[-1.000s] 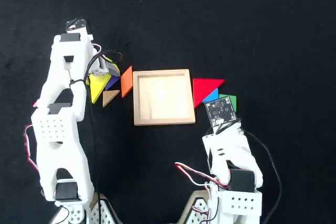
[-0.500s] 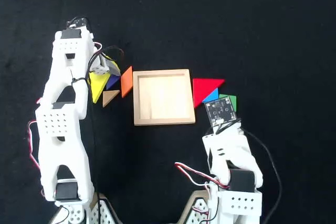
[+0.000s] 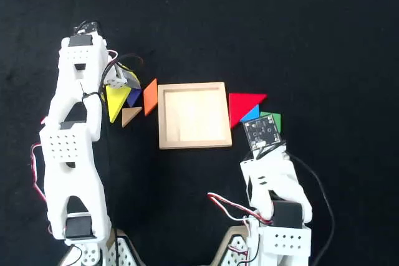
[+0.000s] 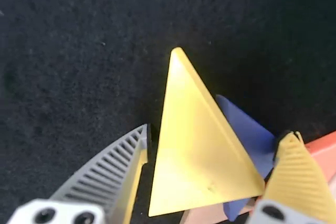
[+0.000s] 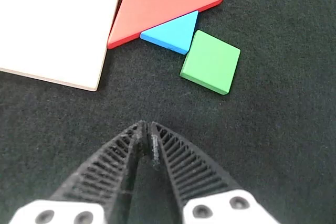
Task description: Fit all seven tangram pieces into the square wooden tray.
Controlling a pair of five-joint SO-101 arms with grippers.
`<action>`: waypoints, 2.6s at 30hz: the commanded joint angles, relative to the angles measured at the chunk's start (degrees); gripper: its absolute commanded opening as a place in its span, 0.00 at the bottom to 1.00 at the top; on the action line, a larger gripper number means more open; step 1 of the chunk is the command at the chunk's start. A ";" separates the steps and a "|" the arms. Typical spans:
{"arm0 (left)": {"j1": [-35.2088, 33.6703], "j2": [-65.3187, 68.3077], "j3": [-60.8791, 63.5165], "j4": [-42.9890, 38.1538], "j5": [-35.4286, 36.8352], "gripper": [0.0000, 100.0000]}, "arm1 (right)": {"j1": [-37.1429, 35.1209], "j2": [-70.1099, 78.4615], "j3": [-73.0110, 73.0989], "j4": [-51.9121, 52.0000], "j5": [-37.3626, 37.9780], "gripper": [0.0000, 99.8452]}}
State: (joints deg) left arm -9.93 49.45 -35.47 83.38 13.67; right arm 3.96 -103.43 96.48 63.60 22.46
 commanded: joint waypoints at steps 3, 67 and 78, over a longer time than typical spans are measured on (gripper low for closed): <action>-1.71 -1.41 0.31 0.62 0.62 0.37 | 0.53 -3.56 0.13 0.18 0.44 0.01; -5.32 -17.14 14.46 -5.54 -0.88 0.27 | 0.53 -3.56 0.13 0.18 0.44 0.01; -8.92 -20.75 15.08 -5.89 -0.88 0.12 | 0.53 -3.56 0.13 0.18 0.44 0.01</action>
State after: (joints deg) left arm -17.85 33.19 -20.00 77.93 13.32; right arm 3.96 -103.43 96.48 63.60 22.46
